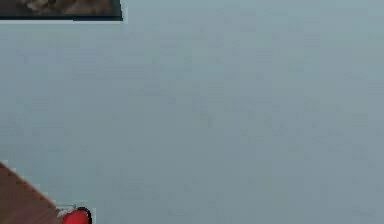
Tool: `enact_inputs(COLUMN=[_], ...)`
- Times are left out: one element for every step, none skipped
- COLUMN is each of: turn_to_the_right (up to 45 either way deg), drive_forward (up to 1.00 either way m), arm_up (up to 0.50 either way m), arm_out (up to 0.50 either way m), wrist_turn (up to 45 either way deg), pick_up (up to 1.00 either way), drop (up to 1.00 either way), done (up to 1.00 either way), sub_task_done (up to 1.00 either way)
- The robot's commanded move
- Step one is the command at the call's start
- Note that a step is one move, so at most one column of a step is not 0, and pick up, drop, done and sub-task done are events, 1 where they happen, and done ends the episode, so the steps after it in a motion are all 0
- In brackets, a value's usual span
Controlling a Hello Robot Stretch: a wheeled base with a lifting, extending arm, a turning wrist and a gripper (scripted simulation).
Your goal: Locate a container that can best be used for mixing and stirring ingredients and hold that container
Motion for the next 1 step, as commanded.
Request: enact_inputs(turn_to_the_right=[-45.0], drive_forward=[0.0], arm_up=[0.0], arm_out=[0.0], wrist_turn=[0.0], pick_up=[0.0], drop=[0.0], done=[0.0], sub_task_done=[0.0])
